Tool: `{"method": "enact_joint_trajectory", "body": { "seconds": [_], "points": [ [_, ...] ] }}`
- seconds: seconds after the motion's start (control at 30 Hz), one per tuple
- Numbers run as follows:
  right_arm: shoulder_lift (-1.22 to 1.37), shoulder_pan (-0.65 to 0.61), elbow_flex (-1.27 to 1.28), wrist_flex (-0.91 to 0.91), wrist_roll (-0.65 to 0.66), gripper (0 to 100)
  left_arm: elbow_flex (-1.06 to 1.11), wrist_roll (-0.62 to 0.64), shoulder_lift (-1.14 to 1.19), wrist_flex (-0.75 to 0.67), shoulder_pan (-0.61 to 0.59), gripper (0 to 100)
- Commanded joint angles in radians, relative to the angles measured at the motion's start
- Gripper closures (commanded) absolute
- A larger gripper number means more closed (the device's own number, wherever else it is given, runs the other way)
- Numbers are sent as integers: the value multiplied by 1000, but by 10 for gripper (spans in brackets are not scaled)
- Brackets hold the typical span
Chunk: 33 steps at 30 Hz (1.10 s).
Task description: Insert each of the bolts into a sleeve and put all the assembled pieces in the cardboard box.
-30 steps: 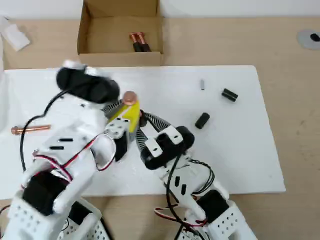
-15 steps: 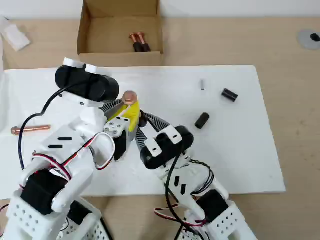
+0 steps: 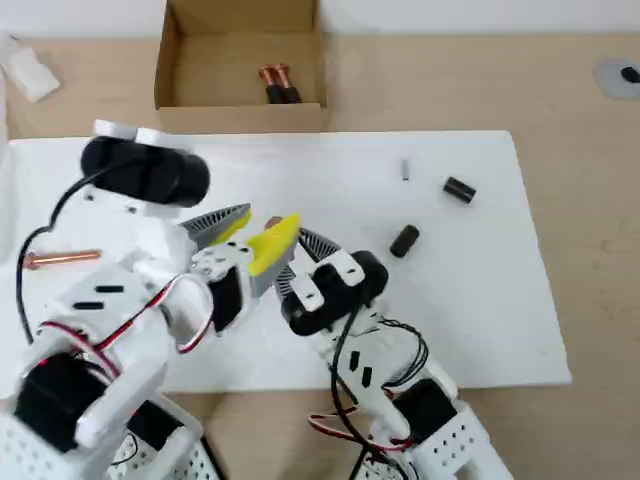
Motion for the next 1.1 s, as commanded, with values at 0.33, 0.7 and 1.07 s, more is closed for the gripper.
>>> {"method": "enact_joint_trajectory", "body": {
  "seconds": [0.33, 0.7, 1.07],
  "points": [
    [358, 165, -418, -55, -11, 988, -78, -54, 199, -60, -373, 997],
    [1207, 199, -1130, -107, -11, 989, 124, -143, 249, -180, -488, 997],
    [1922, 288, -1684, -215, -12, 989, 187, -229, 249, -181, -486, 995]
  ]
}}
